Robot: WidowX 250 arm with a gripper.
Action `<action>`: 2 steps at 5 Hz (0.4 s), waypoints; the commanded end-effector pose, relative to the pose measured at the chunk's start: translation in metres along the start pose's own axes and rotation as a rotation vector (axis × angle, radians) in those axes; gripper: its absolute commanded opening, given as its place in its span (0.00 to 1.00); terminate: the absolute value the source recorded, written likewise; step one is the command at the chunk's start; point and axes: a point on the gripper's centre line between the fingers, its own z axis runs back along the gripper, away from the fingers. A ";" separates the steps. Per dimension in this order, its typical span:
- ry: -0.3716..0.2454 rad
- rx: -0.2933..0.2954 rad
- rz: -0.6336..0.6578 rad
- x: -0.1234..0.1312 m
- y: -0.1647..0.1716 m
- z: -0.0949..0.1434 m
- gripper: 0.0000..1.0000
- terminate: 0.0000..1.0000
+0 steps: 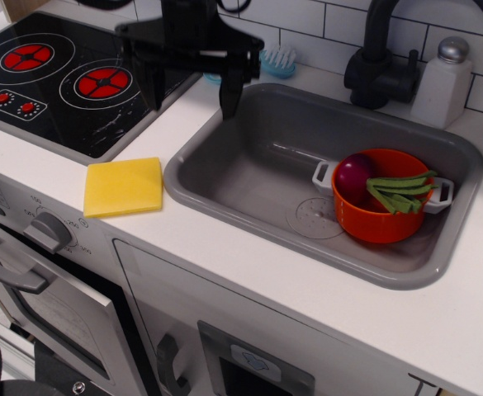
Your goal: Take beet from pot sink
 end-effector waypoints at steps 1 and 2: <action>-0.063 -0.019 0.038 0.002 -0.057 -0.001 1.00 0.00; -0.047 -0.031 0.088 -0.004 -0.087 -0.004 1.00 0.00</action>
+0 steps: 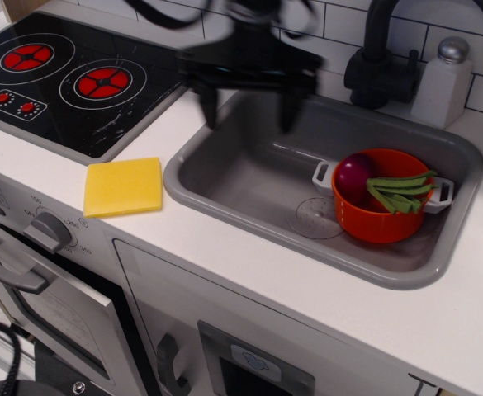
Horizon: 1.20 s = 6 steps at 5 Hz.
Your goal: Take beet from pot sink
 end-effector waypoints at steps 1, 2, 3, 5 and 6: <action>0.003 -0.051 0.146 0.002 -0.057 0.006 1.00 0.00; 0.067 -0.110 0.283 0.003 -0.074 0.005 1.00 0.00; 0.040 -0.111 0.366 0.000 -0.089 0.000 1.00 0.00; 0.039 -0.137 0.379 -0.003 -0.106 -0.012 1.00 0.00; 0.033 -0.130 0.401 -0.001 -0.115 -0.017 1.00 0.00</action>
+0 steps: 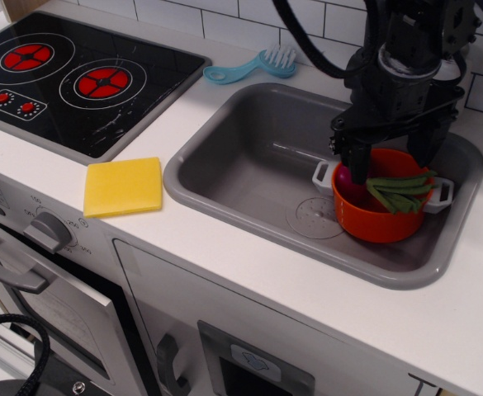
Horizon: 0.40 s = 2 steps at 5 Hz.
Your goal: Take beet from pot sink
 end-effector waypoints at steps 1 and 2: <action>-0.049 -0.026 0.038 0.009 -0.020 -0.003 1.00 0.00; -0.051 0.004 0.042 0.009 -0.022 -0.013 1.00 0.00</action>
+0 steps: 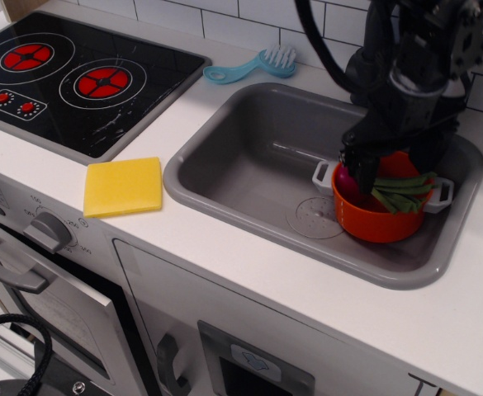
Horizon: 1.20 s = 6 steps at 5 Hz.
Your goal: Take beet from pot sink
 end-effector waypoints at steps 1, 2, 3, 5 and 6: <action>-0.025 -0.007 0.008 0.009 -0.013 0.002 1.00 0.00; -0.041 -0.004 0.015 0.010 -0.015 -0.001 0.00 0.00; -0.034 -0.003 0.022 0.015 -0.016 0.001 0.00 0.00; -0.086 -0.046 0.032 0.030 -0.015 0.020 0.00 0.00; -0.112 -0.083 0.056 0.041 -0.010 0.040 0.00 0.00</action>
